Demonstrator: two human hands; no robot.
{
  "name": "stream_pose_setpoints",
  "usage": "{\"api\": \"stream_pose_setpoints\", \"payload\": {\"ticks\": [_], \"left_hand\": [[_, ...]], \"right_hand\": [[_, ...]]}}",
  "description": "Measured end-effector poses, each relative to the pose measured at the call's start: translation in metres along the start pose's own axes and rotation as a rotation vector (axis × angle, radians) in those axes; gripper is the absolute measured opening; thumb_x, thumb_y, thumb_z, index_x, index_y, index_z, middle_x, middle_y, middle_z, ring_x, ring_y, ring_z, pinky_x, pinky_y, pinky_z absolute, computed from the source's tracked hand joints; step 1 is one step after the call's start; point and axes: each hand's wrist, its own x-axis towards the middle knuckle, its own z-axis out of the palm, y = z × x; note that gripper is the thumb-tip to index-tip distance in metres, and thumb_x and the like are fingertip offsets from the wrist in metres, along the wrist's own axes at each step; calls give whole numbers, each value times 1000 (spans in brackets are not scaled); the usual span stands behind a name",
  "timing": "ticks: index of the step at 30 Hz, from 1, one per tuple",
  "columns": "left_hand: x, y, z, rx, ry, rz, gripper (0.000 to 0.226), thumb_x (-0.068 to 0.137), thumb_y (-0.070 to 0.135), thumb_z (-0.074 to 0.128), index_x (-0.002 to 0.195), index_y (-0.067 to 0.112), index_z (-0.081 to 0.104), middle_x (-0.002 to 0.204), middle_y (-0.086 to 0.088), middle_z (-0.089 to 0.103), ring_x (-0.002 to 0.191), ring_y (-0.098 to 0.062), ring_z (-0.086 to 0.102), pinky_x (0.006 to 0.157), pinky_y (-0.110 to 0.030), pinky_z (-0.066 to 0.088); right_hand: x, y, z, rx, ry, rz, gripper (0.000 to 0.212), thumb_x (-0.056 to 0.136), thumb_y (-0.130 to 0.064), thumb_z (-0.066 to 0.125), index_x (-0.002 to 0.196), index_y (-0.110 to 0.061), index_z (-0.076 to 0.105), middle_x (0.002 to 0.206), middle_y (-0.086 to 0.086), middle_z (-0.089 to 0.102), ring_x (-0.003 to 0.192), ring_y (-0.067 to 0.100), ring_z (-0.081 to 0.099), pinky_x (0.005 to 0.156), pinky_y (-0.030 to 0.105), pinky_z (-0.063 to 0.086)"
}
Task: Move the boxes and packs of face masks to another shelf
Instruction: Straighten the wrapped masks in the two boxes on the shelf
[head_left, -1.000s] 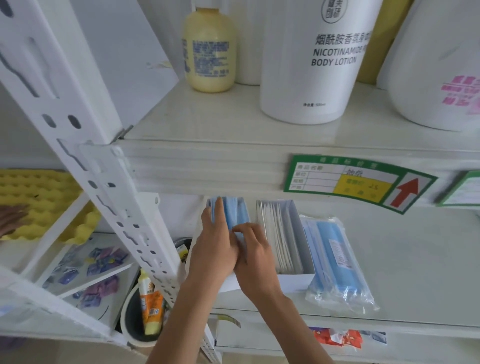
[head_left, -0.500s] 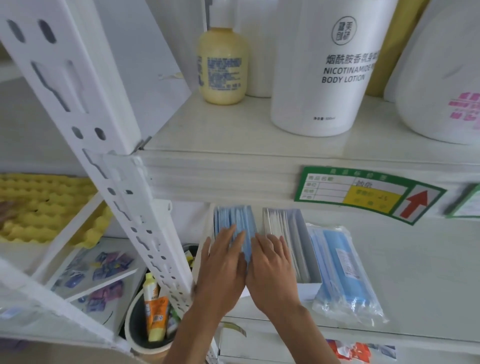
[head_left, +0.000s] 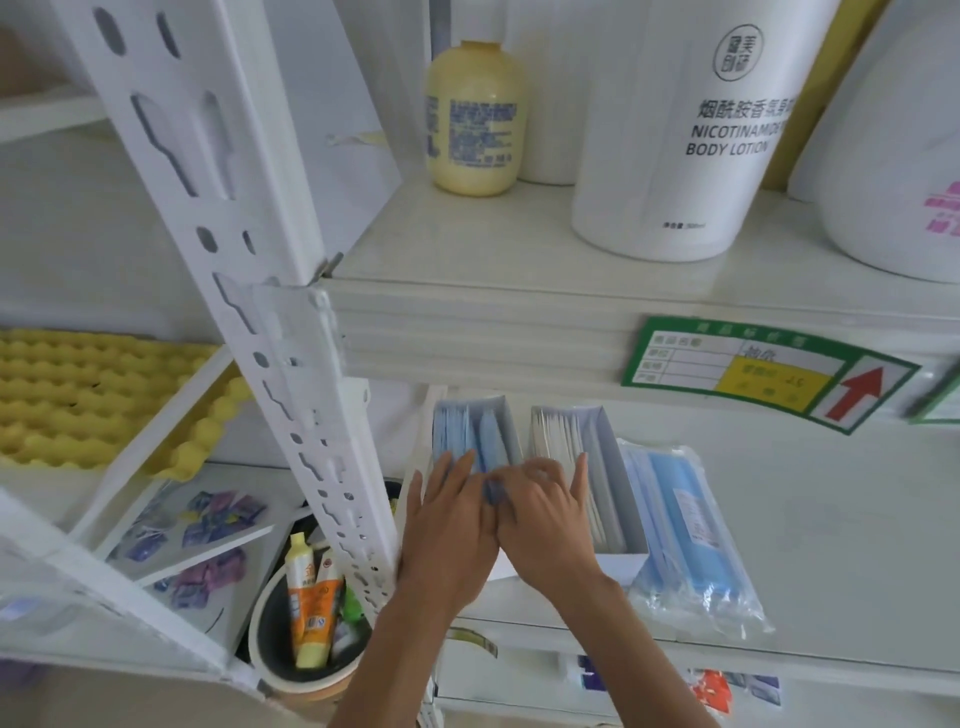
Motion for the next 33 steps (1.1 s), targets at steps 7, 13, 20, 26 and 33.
{"api": "stream_pose_setpoints", "payload": {"ticks": [7, 13, 20, 26, 33], "left_hand": [[-1, -2, 10, -115, 101, -33, 36, 103, 22, 48, 130, 2, 61, 160, -13, 38, 155, -27, 20, 127, -40, 20], [2, -5, 23, -73, 187, 25, 23, 87, 14, 75, 106, 1, 73, 142, -19, 58, 144, -34, 43, 120, -43, 35], [4, -9, 27, -137, 121, -33, 35, 97, 23, 65, 127, 5, 65, 157, -14, 42, 154, -29, 24, 127, -37, 18], [-5, -5, 20, -290, 241, 51, 48, 97, 16, 64, 142, 10, 50, 154, -11, 41, 142, -28, 43, 116, -42, 42], [-20, -3, 19, -410, 339, 3, 51, 103, 31, 36, 150, 11, 41, 160, -6, 36, 150, -19, 31, 123, -35, 26]], "right_hand": [[10, 3, 2, -187, -53, -6, 56, 88, -43, 52, 139, -22, 43, 128, -2, 60, 126, 23, 47, 120, 51, 14], [29, -23, -3, -515, -87, 57, 31, 82, -47, 63, 78, -22, 45, 72, -6, 47, 86, 22, 44, 76, 40, 23], [32, -28, -2, -426, -175, 52, 12, 81, -25, 56, 77, -24, 45, 63, -5, 41, 85, 22, 49, 76, 38, 25], [28, -19, -18, -25, -29, 144, 40, 80, -28, 55, 120, -24, 55, 94, -1, 68, 88, 24, 63, 76, 35, 43], [19, -17, -6, -11, -77, 128, 39, 95, -55, 36, 114, -24, 51, 104, -3, 59, 92, 20, 60, 76, 37, 49]]}}
